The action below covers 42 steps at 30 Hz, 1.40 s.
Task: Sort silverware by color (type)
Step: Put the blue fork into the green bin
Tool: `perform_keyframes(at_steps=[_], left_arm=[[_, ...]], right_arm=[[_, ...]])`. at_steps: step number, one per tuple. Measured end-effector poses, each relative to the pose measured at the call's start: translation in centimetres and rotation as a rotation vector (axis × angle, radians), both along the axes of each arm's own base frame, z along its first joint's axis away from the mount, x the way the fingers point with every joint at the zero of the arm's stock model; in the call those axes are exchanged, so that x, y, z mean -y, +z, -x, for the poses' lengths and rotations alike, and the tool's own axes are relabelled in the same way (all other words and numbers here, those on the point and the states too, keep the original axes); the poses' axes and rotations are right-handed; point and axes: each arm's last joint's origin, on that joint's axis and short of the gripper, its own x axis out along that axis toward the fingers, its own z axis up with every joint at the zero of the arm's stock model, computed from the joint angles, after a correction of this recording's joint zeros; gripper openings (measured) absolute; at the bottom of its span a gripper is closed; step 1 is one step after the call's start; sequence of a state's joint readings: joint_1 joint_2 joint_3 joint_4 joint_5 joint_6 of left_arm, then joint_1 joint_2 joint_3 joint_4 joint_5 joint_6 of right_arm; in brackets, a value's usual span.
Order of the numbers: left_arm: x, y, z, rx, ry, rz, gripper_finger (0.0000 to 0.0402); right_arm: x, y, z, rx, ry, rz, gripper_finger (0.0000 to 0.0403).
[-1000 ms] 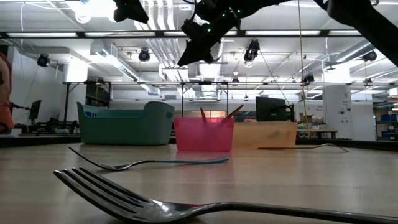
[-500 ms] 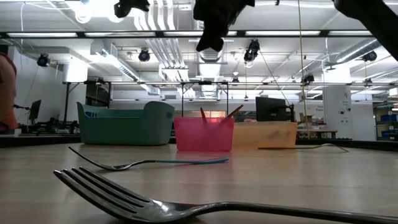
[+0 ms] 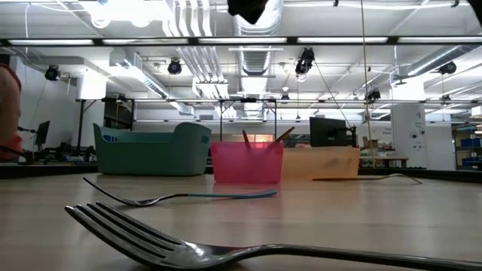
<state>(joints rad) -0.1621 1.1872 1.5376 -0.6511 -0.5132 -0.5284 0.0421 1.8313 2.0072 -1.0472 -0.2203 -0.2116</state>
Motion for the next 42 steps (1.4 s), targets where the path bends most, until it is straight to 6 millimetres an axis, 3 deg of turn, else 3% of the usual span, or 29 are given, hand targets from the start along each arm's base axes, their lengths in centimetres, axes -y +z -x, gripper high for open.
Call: perform_keyframes(at_steps=[4, 7, 11, 15, 18, 25, 31, 36, 42], left_arm=[[2.7, -0.6, 0.6, 0.056, 0.108, 0.038, 0.0074], [3.7, -0.6, 0.9, 0.075, 0.123, 0.047, 0.0074], [3.9, -0.6, 1.1, 0.077, 0.119, 0.048, 0.0074], [3.8, -0.5, 1.3, 0.066, 0.116, 0.020, 0.0074], [3.7, -0.4, 1.4, 0.059, 0.110, 0.003, 0.0075], [3.6, -0.3, 1.7, 0.053, 0.103, -0.023, 0.0074], [3.6, -0.3, 1.7, 0.047, 0.100, -0.040, 0.0074], [3.6, -0.2, 1.7, 0.048, 0.100, -0.040, 0.0074], [3.4, 0.0, 2.2, 0.060, 0.100, -0.034, 0.0075]], right_arm=[[-4.4, -3.2, -0.9, 0.057, 0.038, 0.049, 0.0008], [-6.4, -6.6, -1.9, 0.103, 0.034, 0.006, 0.0008], [-7.5, -11.2, -2.7, 0.150, 0.055, 0.025, 0.0008], [-8.2, -14.6, -2.4, 0.181, 0.069, 0.150, 0.0008], [-8.2, -16.6, -1.8, 0.155, 0.087, 0.145, 0.0008], [-8.1, -18.6, -1.3, 0.178, 0.025, 0.048, 0.0025], [-8.4, -19.5, -1.7, 0.148, -0.002, -0.022, 0.0099], [-9.1, -21.9, -3.0, 0.159, 0.054, -0.118, 0.0152], [-9.0, -24.9, -3.6, 0.105, 0.031, -0.079, 0.0165]])
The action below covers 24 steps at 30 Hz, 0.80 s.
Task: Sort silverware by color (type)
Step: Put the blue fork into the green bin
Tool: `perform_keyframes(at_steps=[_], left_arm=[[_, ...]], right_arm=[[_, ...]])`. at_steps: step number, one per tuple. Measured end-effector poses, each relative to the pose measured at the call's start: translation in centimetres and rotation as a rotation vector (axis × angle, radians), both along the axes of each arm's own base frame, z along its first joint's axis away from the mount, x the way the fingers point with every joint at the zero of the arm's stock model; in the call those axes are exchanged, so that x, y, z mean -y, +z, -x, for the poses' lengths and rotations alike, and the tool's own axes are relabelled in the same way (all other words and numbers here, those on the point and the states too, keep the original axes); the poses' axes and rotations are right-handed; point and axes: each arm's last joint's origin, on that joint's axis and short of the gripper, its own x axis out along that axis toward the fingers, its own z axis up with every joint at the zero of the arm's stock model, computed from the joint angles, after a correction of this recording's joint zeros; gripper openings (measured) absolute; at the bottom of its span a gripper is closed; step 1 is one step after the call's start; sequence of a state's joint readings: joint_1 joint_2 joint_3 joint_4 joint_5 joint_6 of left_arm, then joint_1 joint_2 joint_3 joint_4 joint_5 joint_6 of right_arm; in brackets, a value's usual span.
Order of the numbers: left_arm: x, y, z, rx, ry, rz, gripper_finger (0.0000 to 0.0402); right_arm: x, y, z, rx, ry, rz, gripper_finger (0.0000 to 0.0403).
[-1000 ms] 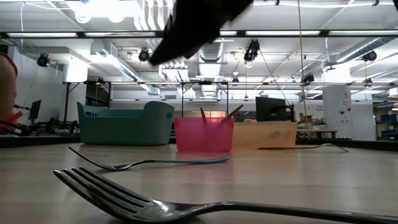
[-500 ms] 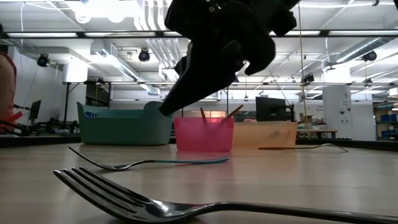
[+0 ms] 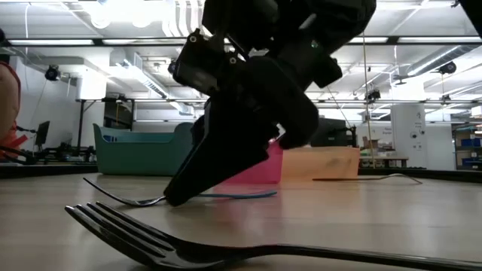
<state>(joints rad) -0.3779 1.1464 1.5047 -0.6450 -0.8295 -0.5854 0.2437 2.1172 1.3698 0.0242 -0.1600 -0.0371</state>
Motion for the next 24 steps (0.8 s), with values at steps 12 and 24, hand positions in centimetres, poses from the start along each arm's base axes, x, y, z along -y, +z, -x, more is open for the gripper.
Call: perform_keyframes(at_steps=[12, 24], left_arm=[[-0.1, 0.1, 0.3, -0.010, -0.004, -0.019, 0.0075], [-1.1, 0.8, 2.9, -0.016, -0.010, -0.052, 0.0075]], right_arm=[[0.8, -4.4, 0.0, -0.112, 0.018, -0.011, 0.0017], [5.7, 7.0, 0.3, 0.084, -0.241, -0.049, 0.0009]])
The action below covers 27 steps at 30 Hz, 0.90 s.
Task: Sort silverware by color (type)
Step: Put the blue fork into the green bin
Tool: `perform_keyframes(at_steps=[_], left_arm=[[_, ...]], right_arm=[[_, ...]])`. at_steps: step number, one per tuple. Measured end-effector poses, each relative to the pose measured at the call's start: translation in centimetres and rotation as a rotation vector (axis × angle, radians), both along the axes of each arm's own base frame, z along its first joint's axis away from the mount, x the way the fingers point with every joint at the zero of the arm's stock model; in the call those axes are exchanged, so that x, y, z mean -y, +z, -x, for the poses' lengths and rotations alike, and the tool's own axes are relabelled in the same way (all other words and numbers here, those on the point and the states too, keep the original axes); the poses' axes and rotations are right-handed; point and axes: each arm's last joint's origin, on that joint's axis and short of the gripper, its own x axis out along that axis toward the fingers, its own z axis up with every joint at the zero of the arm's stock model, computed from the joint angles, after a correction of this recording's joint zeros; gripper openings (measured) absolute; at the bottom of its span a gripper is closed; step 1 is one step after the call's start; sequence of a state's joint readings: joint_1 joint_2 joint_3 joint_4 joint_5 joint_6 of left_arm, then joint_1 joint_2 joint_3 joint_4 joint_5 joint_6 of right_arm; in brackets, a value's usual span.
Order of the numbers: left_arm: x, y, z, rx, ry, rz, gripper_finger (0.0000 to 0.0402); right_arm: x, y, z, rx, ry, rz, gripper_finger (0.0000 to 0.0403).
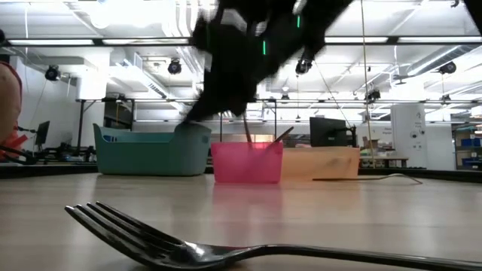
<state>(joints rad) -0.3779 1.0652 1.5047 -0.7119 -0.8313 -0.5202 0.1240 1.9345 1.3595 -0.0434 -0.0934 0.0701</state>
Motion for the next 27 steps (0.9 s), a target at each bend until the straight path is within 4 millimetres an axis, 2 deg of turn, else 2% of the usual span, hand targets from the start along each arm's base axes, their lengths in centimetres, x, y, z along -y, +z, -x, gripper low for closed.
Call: perform_keyframes(at_steps=[3, 7, 12, 17, 20, 23, 27], left_arm=[[-0.4, 0.2, 1.0, -0.006, -0.002, -0.016, 0.0075], [-0.9, 0.4, 2.3, -0.013, -0.001, -0.042, 0.0075], [-1.5, 0.7, 3.8, -0.013, -0.004, -0.061, 0.0075], [-1.9, 0.8, 4.6, -0.023, 0.002, -0.087, 0.0075], [-1.9, 0.7, 4.8, -0.037, 0.001, -0.109, 0.0075], [-1.9, 0.4, 4.7, -0.068, -0.002, -0.124, 0.0075], [-2.0, 0.1, 4.8, -0.098, 0.001, -0.133, 0.0075]], right_arm=[[1.5, 4.4, 0.7, 0.111, -0.059, -0.005, 0.0009], [3.1, 8.1, 2.0, 0.203, -0.176, 0.015, 0.0009], [5.6, 13.7, 4.0, 0.383, -0.325, 0.033, 0.0009], [7.9, 15.9, 4.5, 0.438, -0.426, -0.011, 0.0009], [9.3, 18.4, 4.3, 0.519, -0.456, 0.002, 0.0009], [11.1, 20.1, 3.9, 0.570, -0.498, 0.017, 0.0009], [14.4, 21.2, 3.2, 0.541, -0.548, 0.046, 0.0009]])
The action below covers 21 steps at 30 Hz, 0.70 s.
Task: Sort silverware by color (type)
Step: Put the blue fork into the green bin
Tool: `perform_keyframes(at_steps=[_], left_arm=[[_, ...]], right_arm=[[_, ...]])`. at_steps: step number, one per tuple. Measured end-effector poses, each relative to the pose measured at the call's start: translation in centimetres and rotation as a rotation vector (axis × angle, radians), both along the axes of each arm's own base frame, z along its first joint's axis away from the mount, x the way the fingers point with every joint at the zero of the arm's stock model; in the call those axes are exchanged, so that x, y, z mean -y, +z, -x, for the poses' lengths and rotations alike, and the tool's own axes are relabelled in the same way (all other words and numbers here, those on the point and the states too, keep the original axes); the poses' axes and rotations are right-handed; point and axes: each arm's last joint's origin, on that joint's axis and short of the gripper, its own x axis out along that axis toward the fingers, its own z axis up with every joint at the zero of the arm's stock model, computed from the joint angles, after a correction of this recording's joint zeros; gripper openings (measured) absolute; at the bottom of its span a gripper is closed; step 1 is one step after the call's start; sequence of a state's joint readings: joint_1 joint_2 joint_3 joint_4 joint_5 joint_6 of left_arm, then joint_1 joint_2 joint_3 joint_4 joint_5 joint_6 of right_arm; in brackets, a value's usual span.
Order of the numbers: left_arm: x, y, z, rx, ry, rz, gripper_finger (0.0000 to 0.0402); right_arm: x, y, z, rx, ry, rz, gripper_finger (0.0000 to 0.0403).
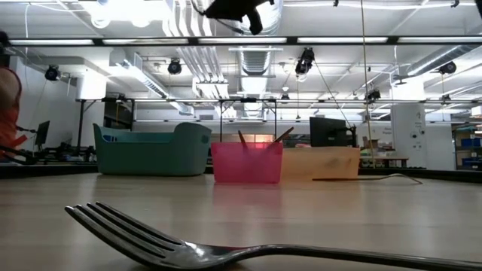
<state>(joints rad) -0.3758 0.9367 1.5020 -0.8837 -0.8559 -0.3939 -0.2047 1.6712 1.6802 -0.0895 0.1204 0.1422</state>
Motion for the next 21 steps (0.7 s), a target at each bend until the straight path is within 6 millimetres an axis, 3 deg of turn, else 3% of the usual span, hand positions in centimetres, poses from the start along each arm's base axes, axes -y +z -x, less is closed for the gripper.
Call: perform_keyframes(at_steps=[4, 7, 14, 21], left_arm=[[-0.7, 0.2, 0.1, 0.019, 0.101, -0.029, 0.0075], [-1.5, 0.5, 0.5, 0.022, 0.169, -0.061, 0.0075], [-3.7, 1.3, 0.9, 0.061, 0.341, -0.094, 0.0074], [-6.0, 1.8, 0.7, 0.101, 0.478, -0.091, 0.0075]], right_arm=[[4.1, 1.4, -0.4, -0.028, -0.027, 0.018, 0.0009], [7.4, 1.2, -1.3, -0.047, -0.012, 0.005, 0.0009], [14.3, -1.1, -4.3, -0.018, 0.088, -0.043, 0.0009], [18.4, -5.1, -6.7, 0.040, 0.127, -0.080, 0.0009]])
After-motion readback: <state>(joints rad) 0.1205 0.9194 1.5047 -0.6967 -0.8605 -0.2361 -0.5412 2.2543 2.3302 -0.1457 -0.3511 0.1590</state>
